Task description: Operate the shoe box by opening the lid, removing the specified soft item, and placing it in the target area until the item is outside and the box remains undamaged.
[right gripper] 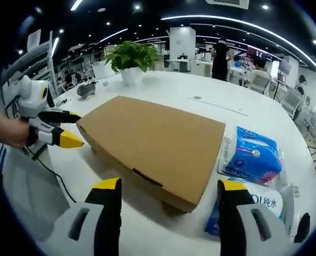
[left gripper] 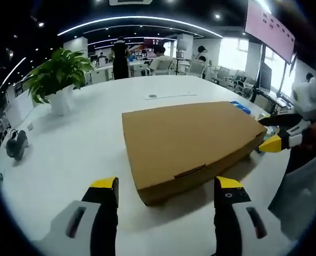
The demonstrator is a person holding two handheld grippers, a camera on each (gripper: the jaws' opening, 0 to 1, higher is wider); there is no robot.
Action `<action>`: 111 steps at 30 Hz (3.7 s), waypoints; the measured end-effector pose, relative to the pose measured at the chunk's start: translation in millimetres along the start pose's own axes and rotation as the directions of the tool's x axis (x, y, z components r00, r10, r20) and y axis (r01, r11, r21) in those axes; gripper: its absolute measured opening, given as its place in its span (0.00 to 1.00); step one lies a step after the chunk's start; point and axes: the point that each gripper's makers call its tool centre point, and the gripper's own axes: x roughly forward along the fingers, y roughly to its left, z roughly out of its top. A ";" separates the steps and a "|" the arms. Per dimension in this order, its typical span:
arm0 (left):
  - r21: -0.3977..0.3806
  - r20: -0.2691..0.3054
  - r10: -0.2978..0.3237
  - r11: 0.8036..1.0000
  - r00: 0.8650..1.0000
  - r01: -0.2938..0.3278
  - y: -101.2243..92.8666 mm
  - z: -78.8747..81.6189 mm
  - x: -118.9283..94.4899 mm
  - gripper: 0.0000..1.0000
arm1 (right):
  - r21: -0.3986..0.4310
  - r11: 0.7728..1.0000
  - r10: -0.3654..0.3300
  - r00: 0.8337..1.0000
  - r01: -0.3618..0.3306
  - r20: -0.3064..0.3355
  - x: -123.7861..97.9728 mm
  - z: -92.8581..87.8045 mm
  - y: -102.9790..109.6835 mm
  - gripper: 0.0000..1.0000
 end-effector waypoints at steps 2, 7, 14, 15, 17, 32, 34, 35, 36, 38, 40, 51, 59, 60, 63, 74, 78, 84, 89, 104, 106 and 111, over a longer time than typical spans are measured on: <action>-0.002 -0.007 -0.005 1.000 1.000 0.005 -0.7 -1.4 1.7 0.70 | -0.005 1.000 -0.003 1.000 0.003 -0.004 0.5 -1.1 0.2 0.68; -0.010 -0.023 -0.002 1.000 1.000 0.001 1.7 -5.4 5.7 0.67 | -0.014 1.000 -0.007 1.000 0.007 -0.007 2.0 -1.0 1.3 0.65; -0.025 -0.032 -0.014 1.000 0.999 0.014 -0.8 -5.1 8.2 0.61 | -0.027 1.000 -0.014 1.000 0.014 -0.014 3.5 -0.1 0.3 0.59; -0.024 -0.030 -0.013 1.000 0.999 0.012 -1.8 -4.3 8.8 0.61 | -0.024 1.000 -0.016 1.000 0.016 -0.015 3.4 0.0 -0.5 0.59; -0.012 -0.029 -0.007 1.000 1.000 0.006 -4.2 -3.6 9.5 0.58 | -0.024 1.000 -0.019 1.000 0.018 -0.017 3.3 -0.2 -1.5 0.57; 0.018 -0.042 0.026 1.000 0.999 -0.025 -5.6 0.3 18.1 0.57 | 0.005 0.999 -0.034 0.999 0.034 -0.027 6.7 2.8 -11.1 0.55; 0.017 -0.044 0.027 1.000 0.999 -0.026 -5.6 1.5 19.8 0.57 | 0.005 0.999 -0.036 0.999 0.036 -0.028 8.1 3.9 -13.6 0.55; 0.016 -0.044 0.028 1.000 0.999 -0.027 -5.7 2.0 21.3 0.57 | 0.005 0.999 -0.037 0.999 0.037 -0.029 8.6 4.5 -15.1 0.55; 0.015 -0.044 0.029 0.999 0.999 -0.028 -6.0 2.3 22.0 0.57 | 0.004 0.999 -0.037 0.999 0.037 -0.030 8.9 4.8 -15.8 0.55; 0.014 -0.040 0.033 0.999 0.999 -0.033 -7.4 3.0 23.8 0.57 | 0.002 0.999 -0.041 0.999 0.041 -0.032 9.5 5.3 -18.0 0.54; 0.012 -0.037 0.040 0.999 0.999 -0.039 -9.3 4.0 25.0 0.57 | 0.005 0.999 -0.044 0.999 0.044 -0.030 10.2 6.4 -20.8 0.54; 0.013 -0.045 0.038 0.999 0.998 -0.037 -8.7 10.4 32.9 0.57 | 0.009 0.999 -0.053 0.998 0.053 -0.029 13.2 9.0 -27.9 0.54; 0.021 -0.045 0.034 0.999 0.998 -0.033 -9.5 13.0 36.9 0.57 | 0.025 0.998 -0.052 0.998 0.053 -0.030 14.7 9.1 -32.6 0.54; 0.022 -0.045 0.033 0.999 0.998 -0.032 -9.6 13.0 37.0 0.56 | 0.025 0.998 -0.052 0.998 0.053 -0.031 14.7 9.2 -32.4 0.54; 0.013 -0.053 0.032 0.999 0.998 -0.031 -8.8 11.3 37.9 0.56 | 0.020 0.998 -0.053 0.998 0.054 -0.033 14.6 9.0 -32.6 0.54; -0.023 -0.018 0.017 1.000 1.000 -0.017 -8.0 19.4 24.6 0.56 | 0.016 0.998 -0.065 0.998 0.065 -0.006 3.9 17.7 -34.1 0.55; -0.064 0.007 0.007 0.998 1.000 -0.007 -13.2 24.3 18.8 0.58 | 0.024 0.997 -0.072 0.997 0.072 0.003 -2.3 17.5 -35.4 0.55; -0.230 0.085 -0.030 0.972 0.996 0.049 -20.8 48.0 4.1 0.65 | 0.015 0.999 -0.034 0.997 0.033 0.069 -15.6 31.3 -27.0 0.57; -0.162 0.144 -0.062 0.983 0.988 0.085 -28.2 70.0 -16.6 0.69 | 0.013 1.000 -0.013 0.989 0.012 0.146 -37.1 54.9 -24.1 0.62; -0.043 0.247 -0.182 0.979 0.952 0.198 -39.2 113.2 -90.6 0.82 | 0.020 0.996 0.074 0.945 -0.085 0.318 -105.2 111.3 -11.7 0.74; -0.095 0.324 -0.168 0.973 0.931 0.209 -36.8 130.6 -101.9 0.84 | 0.006 0.997 0.074 0.939 -0.081 0.337 -113.6 115.3 -12.3 0.76; -0.181 0.443 -0.103 0.963 0.890 0.202 -26.6 147.1 -126.6 0.88 | -0.039 0.999 0.021 0.919 -0.006 0.393 -140.1 122.3 -24.9 0.77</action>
